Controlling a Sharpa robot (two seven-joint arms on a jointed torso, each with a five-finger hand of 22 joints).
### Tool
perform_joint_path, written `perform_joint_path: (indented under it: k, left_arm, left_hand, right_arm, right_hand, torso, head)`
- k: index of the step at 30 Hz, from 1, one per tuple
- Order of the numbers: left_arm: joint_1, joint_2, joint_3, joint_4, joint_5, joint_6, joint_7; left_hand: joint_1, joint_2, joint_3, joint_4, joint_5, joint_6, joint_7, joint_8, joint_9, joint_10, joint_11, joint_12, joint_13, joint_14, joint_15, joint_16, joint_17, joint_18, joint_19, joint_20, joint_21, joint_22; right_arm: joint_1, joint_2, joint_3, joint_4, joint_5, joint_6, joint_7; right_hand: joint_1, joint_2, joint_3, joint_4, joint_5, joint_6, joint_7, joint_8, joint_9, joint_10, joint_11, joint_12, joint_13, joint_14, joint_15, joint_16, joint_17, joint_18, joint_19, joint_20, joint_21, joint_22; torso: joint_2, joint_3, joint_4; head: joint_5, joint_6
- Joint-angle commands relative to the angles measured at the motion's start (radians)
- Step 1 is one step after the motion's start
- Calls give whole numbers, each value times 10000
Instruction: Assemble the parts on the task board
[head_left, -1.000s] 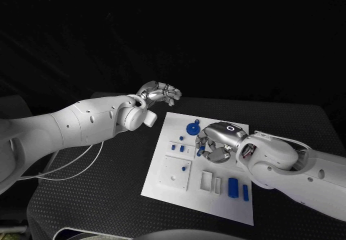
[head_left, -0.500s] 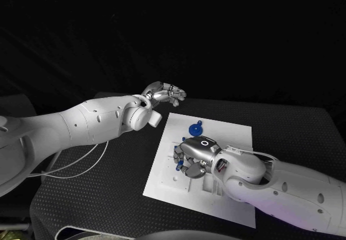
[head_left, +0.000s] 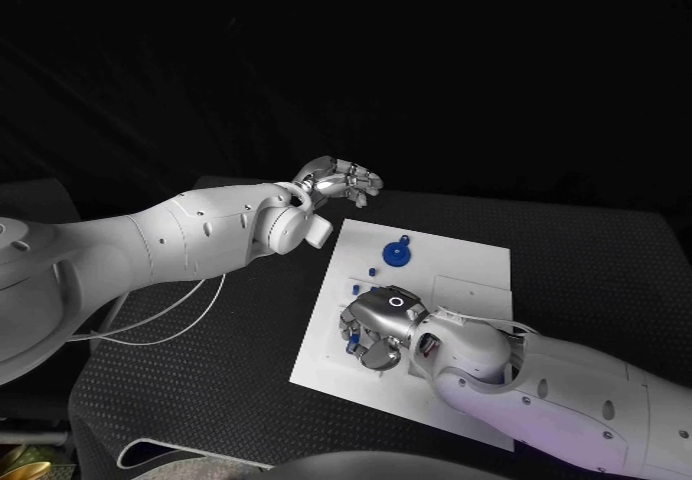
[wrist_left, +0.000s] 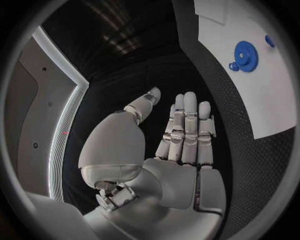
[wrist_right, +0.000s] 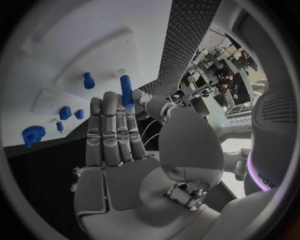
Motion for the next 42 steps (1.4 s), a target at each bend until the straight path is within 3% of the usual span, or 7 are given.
perform_joint_path:
  k: [1,11,31,42]
  left_arm:
    - [9,36,6,31,0,153,107]
    - [9,42,5,23,0,169,101]
    - [9,26,4,46,0,201,83]
    - [9,23,3,93,0,209,78]
  left_hand:
    - [-51,37,1,54,55,-83,-20,35,12,-65,26,5,-12,72,23,-54,11,188,87,-55,-40,12]
    - [-55,42,-1,58,55,-86,-19,35,12,-67,27,4,-12,71,25,-59,16,187,87,-54,-45,15]
    - [-64,46,-6,64,53,-92,-18,36,11,-73,29,3,-13,66,28,-74,25,185,84,-51,-56,23]
    - [-65,47,-9,65,52,-95,-17,37,11,-74,30,3,-13,62,31,-83,31,185,81,-49,-63,29]
  right_arm:
    - [-55,63,-2,-44,-208,104,47]
    - [-90,44,-9,-108,-218,184,58]
    - [-90,38,-17,-309,-515,298,-119]
    - [-103,160,-153,-480,-571,486,-82]
  right_hand:
    - [40,130,10,-45,28,29,-1,13,12,111,-38,9,229,-1,-84,67,13,145,82,-5,40,201]
    - [38,138,15,-60,28,25,0,10,15,112,-38,1,230,2,-87,69,16,145,84,-7,44,200]
    - [37,139,26,-102,29,25,-1,9,25,119,-39,-13,236,7,-92,74,23,145,89,-11,53,200]
    - [28,142,31,-117,28,23,0,7,30,120,-38,-22,238,5,-91,74,26,145,88,-10,55,199]
  torso:
    - [1,11,4]
    - [-7,10,-22]
    - [-11,8,-28]
    - [-6,10,-20]
  head:
    - [33,-41]
    - [66,-90]
    - [53,-75]
    - [59,-97]
